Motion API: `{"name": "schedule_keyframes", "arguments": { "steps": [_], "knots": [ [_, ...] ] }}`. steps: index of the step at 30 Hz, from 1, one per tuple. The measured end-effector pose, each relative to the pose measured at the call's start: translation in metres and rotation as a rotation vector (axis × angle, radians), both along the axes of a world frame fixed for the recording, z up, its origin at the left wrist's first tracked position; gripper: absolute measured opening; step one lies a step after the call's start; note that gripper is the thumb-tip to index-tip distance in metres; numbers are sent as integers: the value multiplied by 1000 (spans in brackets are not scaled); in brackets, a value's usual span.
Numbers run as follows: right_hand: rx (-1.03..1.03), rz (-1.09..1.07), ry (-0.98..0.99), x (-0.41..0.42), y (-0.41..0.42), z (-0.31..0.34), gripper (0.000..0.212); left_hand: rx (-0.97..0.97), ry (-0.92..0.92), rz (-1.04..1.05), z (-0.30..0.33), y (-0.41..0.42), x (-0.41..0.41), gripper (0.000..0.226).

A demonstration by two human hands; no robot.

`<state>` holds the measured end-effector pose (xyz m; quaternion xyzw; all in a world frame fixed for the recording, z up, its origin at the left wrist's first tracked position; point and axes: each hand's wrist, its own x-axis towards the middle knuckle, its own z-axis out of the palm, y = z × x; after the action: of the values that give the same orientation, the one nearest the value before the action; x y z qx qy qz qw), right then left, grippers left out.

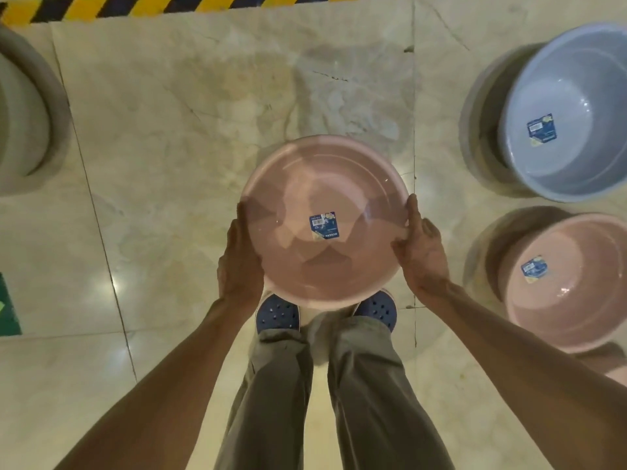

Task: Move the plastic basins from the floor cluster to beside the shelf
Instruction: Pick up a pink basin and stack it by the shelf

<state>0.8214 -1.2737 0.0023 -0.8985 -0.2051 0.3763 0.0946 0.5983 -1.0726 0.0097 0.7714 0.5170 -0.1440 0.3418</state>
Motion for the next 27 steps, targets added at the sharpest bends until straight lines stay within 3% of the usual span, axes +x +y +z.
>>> {"name": "schedule_keyframes", "arguments": {
  "steps": [7, 13, 16, 27],
  "knots": [
    [2, -43, 9, 4, -1, -17, 94, 51, 7, -12, -20, -4, 2, 89],
    [-71, 51, 45, 13, -1, -9, 96, 45, 91, -95, -11, 2, 7, 82],
    [-130, 151, 27, 20, -3, 8, 94, 132, 154, -256, 2, 5, 15, 80],
    [-212, 495, -59, 19, -31, 100, 91, 143, 9, -648, 100, -26, 83, 66]
  ]
}}
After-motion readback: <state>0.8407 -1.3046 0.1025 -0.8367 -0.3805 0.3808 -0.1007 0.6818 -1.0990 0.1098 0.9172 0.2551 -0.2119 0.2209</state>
